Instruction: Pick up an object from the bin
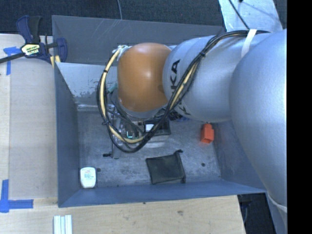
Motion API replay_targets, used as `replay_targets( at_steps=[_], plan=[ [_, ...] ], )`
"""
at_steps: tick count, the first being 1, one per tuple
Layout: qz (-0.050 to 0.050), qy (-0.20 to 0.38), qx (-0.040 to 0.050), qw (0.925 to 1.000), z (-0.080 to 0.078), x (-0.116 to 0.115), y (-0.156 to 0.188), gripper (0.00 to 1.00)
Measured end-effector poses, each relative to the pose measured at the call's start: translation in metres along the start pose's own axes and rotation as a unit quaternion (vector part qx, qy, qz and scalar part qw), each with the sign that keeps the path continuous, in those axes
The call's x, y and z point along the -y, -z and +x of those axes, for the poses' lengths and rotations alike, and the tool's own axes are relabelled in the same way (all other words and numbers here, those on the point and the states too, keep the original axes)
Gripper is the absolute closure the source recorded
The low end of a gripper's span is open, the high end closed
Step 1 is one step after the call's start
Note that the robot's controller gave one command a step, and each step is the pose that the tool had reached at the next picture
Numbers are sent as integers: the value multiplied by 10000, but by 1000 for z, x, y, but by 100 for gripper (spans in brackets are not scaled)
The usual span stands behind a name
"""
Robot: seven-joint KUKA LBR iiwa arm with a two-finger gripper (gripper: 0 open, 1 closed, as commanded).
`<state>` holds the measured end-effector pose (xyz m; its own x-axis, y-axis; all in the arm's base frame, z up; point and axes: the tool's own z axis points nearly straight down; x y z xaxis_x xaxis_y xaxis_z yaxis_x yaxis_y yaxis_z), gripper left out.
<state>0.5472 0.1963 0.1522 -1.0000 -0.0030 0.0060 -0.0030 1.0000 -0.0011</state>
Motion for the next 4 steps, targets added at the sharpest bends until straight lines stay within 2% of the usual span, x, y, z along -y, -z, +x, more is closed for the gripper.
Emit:
replay_targets(
  at_steps=[1, 2, 3, 4],
  plan=[
    [-31, 967, 79, 9953, -12, 58, -68, 0],
    [8, 568, 55, 9984, -45, 143, -82, 0],
    [-6, 611, 27, 9981, -44, 137, -81, 100],
    [2, 564, 50, 9984, -45, 151, 39, 100]
  ],
)
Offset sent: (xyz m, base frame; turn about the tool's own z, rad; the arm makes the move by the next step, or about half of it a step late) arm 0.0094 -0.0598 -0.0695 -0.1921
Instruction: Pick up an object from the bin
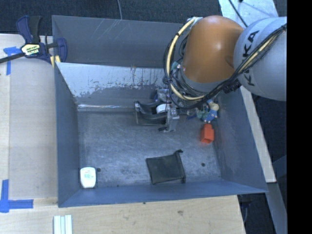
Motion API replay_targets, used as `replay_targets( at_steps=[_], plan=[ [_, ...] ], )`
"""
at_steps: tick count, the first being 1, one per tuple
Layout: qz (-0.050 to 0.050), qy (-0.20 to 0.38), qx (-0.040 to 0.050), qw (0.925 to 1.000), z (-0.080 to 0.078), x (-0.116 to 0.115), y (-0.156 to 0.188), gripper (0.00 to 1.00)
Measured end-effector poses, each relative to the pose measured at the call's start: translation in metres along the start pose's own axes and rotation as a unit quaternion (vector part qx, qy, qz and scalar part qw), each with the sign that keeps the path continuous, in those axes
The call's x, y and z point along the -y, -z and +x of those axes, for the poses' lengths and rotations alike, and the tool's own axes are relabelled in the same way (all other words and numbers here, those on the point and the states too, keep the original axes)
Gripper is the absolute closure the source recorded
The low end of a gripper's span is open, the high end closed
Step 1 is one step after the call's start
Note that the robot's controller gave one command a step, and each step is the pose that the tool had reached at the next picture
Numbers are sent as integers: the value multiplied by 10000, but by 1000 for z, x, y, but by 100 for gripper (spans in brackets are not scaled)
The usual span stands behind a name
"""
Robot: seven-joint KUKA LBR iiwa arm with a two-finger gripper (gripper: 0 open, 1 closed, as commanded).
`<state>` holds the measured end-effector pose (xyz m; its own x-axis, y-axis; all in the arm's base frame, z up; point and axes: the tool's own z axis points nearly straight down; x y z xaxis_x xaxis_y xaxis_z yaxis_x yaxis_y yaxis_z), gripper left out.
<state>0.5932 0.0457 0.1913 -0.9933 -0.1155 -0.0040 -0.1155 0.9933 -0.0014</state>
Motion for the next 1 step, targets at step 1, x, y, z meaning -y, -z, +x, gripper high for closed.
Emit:
replay_targets(
  at_steps=[1],
  plan=[
    [-1, -56, 1, 10000, 13, 0, 77, 100]
  ],
)
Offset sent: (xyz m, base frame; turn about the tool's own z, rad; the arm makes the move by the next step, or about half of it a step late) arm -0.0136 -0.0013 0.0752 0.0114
